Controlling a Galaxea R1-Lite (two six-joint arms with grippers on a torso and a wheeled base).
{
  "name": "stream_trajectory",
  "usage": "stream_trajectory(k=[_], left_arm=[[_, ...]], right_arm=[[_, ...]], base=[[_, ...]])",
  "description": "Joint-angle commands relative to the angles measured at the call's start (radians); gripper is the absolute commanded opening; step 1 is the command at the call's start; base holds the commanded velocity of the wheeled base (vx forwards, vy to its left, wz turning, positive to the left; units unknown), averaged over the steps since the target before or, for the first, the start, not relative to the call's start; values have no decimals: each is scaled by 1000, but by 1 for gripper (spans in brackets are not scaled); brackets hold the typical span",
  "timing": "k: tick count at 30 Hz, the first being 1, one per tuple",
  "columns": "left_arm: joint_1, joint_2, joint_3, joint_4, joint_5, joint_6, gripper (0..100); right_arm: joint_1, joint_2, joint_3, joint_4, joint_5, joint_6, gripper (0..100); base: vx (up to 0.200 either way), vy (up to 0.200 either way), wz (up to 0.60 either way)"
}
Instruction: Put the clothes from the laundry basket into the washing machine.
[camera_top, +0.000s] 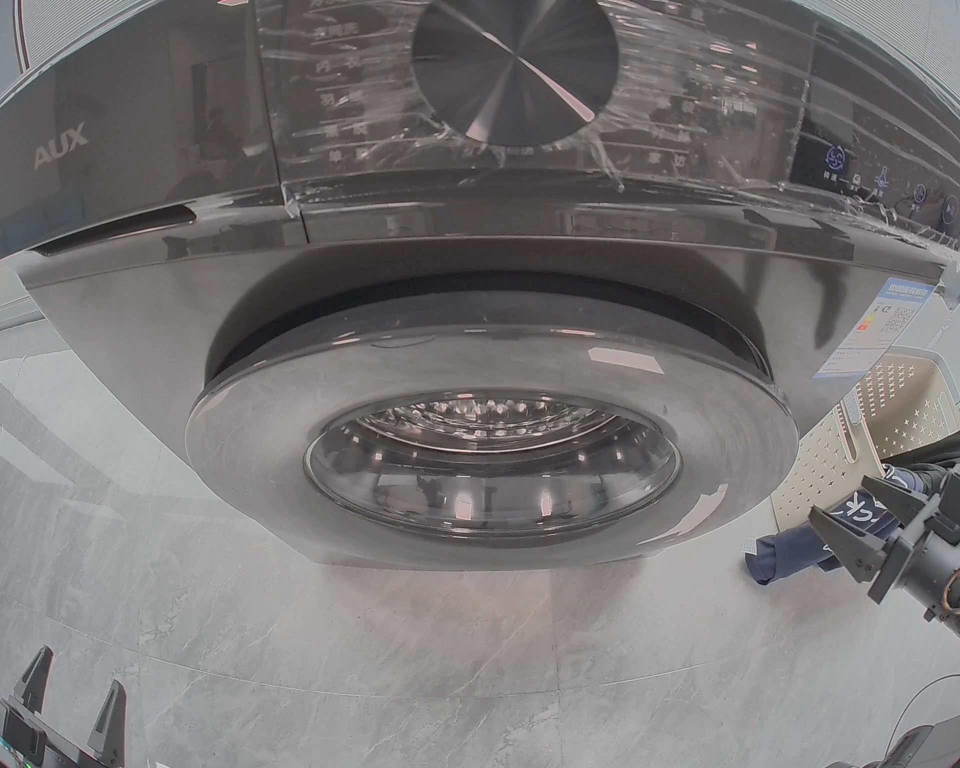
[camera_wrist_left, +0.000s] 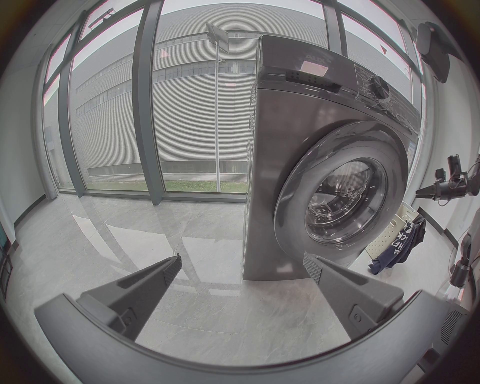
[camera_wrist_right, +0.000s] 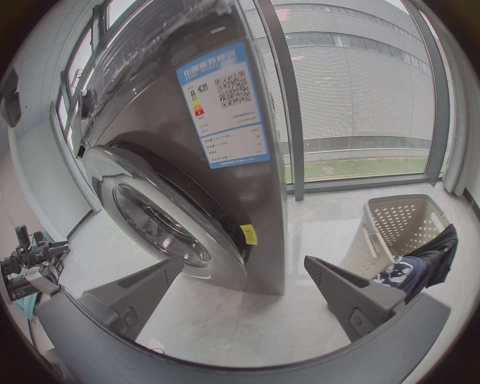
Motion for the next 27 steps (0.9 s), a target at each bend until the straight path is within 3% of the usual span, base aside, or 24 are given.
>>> stream_trajectory(k=[1,5,13,21,27], left_arm=[[0,-9,15,0,1,0,100],[0,-9,15,0,1,0,100],[0,-9,15,1,1,0,100],[0,-9,15,0,-1,0,100],[0,-9,15,0,-1,0,100]], right_arm=[[116,274,-14,-134,-30,25,100],[165,320,-34,-164,-32,27,100],[191,366,-74,-201,-29,22,100],[217,371,-48,-235,-20,27,100],[234,345,38,-235,0,18,100]], base=[[0,0,0],[0,0,0],[0,0,0],[0,0,0],[0,0,0]])
